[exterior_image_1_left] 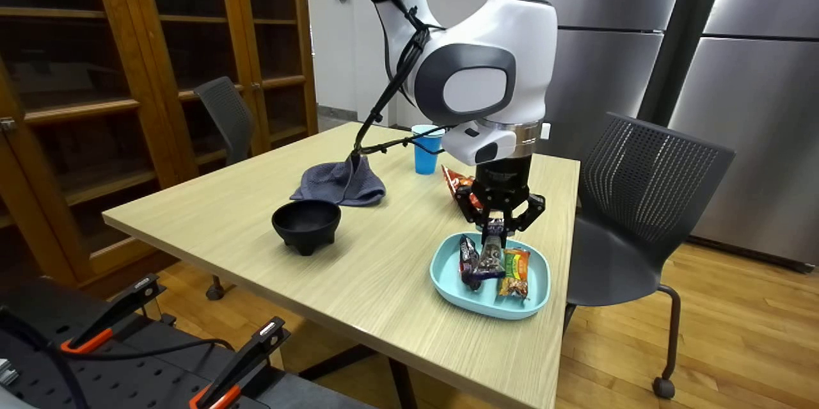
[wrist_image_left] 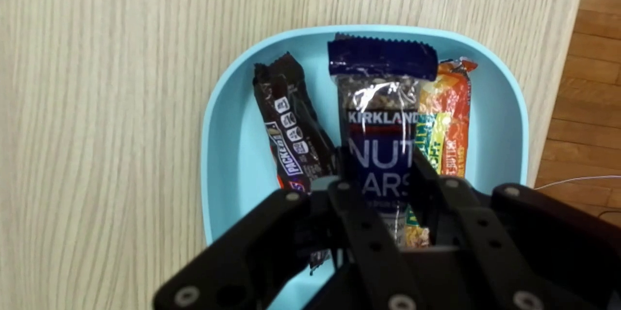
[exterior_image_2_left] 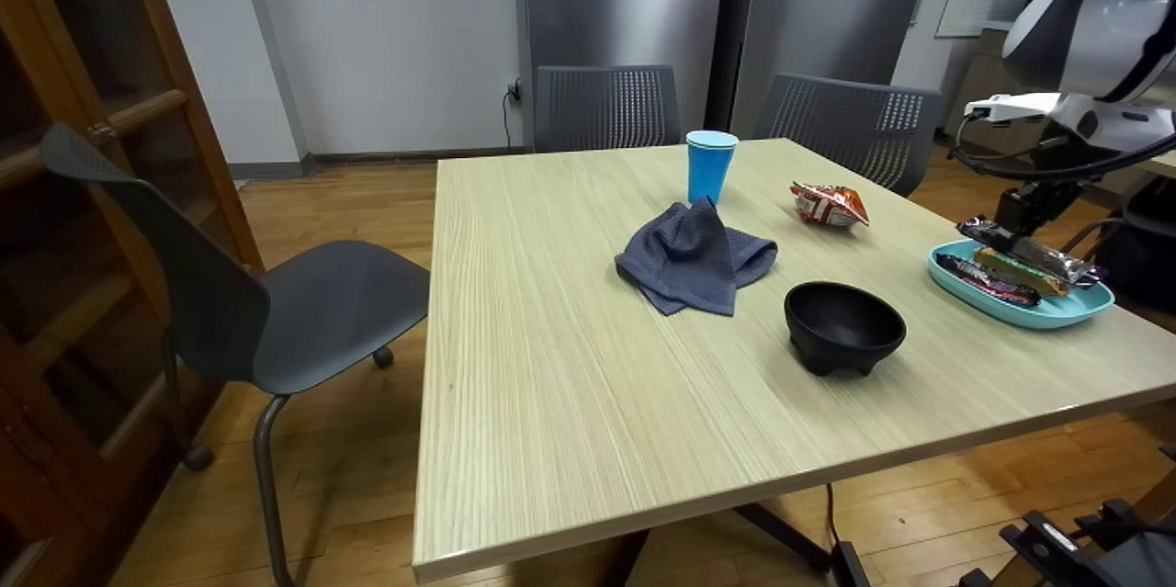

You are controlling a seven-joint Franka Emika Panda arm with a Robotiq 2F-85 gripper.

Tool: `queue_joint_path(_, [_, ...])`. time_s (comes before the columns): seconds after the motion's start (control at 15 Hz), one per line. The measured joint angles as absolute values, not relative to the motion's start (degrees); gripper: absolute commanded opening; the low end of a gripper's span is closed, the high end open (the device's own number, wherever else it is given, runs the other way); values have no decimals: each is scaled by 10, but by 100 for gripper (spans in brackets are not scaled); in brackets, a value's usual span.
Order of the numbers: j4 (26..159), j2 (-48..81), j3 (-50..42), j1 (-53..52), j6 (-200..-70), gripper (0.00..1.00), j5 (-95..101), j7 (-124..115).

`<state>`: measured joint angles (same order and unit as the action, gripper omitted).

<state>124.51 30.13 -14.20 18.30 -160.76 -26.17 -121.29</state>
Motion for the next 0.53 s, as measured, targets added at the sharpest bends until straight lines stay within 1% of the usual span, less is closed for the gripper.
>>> queue_joint_path(0.07, [1240,306,-142,183,-1608,53,-262,-1213])
queue_joint_path(0.13, [1236,311,-142,183,-1608,59,-262,-1213])
queue_joint_path(0.4, [1227,315,-142,182,-1610,89,-262,-1212])
queue_joint_path(0.47, [1227,314,-142,181,-1611,95,-262,-1211])
queue_joint_path(0.53, [1226,313,-140,180,-1612,100,-262,-1210])
